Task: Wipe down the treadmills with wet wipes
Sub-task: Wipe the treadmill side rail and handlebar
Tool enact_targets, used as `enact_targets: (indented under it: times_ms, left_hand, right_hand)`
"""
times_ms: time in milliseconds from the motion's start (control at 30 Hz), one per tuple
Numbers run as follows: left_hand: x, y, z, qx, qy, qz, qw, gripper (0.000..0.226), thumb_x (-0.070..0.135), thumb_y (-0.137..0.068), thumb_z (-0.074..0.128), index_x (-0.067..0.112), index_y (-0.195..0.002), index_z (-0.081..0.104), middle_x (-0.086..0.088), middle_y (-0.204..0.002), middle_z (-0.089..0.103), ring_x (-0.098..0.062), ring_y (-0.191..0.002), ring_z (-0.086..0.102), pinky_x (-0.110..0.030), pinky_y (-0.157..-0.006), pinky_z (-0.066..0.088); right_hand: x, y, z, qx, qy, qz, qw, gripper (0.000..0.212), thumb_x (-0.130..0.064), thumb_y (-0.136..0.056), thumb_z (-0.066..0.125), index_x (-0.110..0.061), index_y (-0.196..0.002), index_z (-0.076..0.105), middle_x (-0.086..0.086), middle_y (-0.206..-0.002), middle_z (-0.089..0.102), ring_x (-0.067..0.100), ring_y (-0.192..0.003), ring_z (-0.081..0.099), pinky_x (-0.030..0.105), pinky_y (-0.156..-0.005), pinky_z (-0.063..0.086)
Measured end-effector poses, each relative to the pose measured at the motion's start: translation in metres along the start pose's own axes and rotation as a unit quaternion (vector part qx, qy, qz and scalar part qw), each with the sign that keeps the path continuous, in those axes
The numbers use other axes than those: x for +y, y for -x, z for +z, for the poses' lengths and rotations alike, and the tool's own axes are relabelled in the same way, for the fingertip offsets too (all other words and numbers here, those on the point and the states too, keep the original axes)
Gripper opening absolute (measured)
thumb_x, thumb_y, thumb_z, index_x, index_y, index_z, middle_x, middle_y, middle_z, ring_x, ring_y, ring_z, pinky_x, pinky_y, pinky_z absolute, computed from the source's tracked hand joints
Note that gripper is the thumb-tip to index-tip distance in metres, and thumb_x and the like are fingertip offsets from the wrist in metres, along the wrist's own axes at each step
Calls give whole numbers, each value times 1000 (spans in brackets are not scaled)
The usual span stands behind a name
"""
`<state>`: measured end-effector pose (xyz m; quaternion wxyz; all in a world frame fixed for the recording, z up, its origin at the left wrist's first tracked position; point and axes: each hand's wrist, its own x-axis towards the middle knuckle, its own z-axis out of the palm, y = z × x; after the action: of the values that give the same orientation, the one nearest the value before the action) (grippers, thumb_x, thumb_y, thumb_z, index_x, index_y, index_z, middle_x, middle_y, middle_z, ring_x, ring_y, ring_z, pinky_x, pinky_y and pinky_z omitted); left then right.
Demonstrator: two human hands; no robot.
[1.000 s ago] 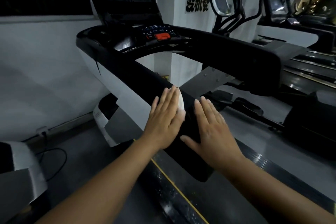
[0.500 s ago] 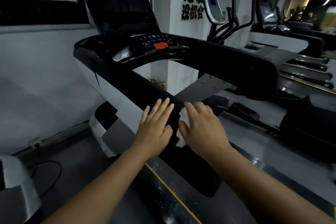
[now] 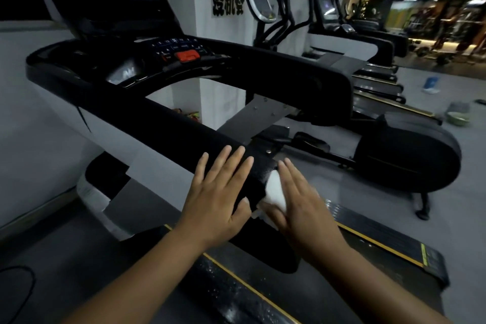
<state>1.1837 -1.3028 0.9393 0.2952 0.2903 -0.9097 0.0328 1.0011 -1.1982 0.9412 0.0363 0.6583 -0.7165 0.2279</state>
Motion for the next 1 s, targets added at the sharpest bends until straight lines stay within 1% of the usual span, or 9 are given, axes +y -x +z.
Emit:
enact_targets:
  times_ms: [100,167,200,333,467,600,800,900,1000]
  left_hand:
    - [-1,-2,-1,-2,-1,6,1000,69,39,-93,37,18,-159,29,-4,-168,20,-20,-157,6,-56,-124,5]
    - [0,-5,0,-2,-1,8,1000,68,39,-93,37,18,-158,31,-3,-168,22,-20,-157,6,-56,-124,6]
    - [1,-7,-1,-2,1,9,1000,68,40,-93,36,18,-158,32,-3,-167,23,-20,-157,6,-56,-124,6]
    - [1,-12,-2,-8,5,14,1000,65,41,-94,35,19,-155,38,-1,-165,28,-17,-156,9,-55,-125,5]
    - [0,-11,2,-10,9,11,1000,66,42,-94,34,19,-156,34,-1,-167,26,-16,-157,7,-56,-125,6]
    - [-2,-8,6,3,12,16,1000,66,39,-94,35,19,-157,31,-1,-167,25,-17,-156,9,-55,-124,8]
    - [5,4,8,11,18,19,1000,76,36,-89,41,14,-160,25,-5,-169,14,-21,-157,7,-54,-124,6]
    - [15,17,16,11,29,32,999,82,35,-87,45,13,-161,18,-8,-170,7,-26,-157,5,-54,-123,6]
    - [24,35,26,13,36,60,997,83,33,-86,47,13,-161,18,-11,-170,6,-30,-157,6,-57,-122,9]
  right_hand:
    - [5,-1,-18,-35,-137,36,989,63,-74,-94,20,-51,-153,19,-13,-164,20,-1,-146,25,26,-116,29]
    - [-7,-14,-26,-12,-258,77,963,29,-65,-101,30,-70,-129,37,-10,-150,44,-2,-126,48,22,-97,44]
    - [-12,-22,-25,6,-271,89,958,30,-59,-103,36,-67,-132,38,-9,-150,42,-1,-124,48,18,-92,42]
    - [-18,-31,-17,82,-241,111,961,79,-46,-97,58,-31,-160,12,-5,-160,27,0,-136,30,22,-105,28]
    - [-33,-32,-8,120,-124,28,985,50,-41,-102,48,-28,-149,39,-6,-151,43,9,-140,37,31,-116,31]
    - [-37,-10,20,108,-86,5,990,60,-53,-105,27,-26,-158,21,-11,-165,12,3,-154,2,30,-126,1]
    - [-12,10,35,124,-179,92,972,73,-71,-97,24,-38,-156,-3,-12,-168,-6,-1,-152,-4,41,-126,16]
    - [-14,19,45,142,-150,26,978,69,-59,-103,29,-36,-159,-2,-3,-170,-5,13,-156,0,40,-122,20]
    - [8,43,48,107,-154,-6,982,69,-44,-104,36,-37,-160,-2,-9,-169,-6,13,-156,2,42,-120,22]
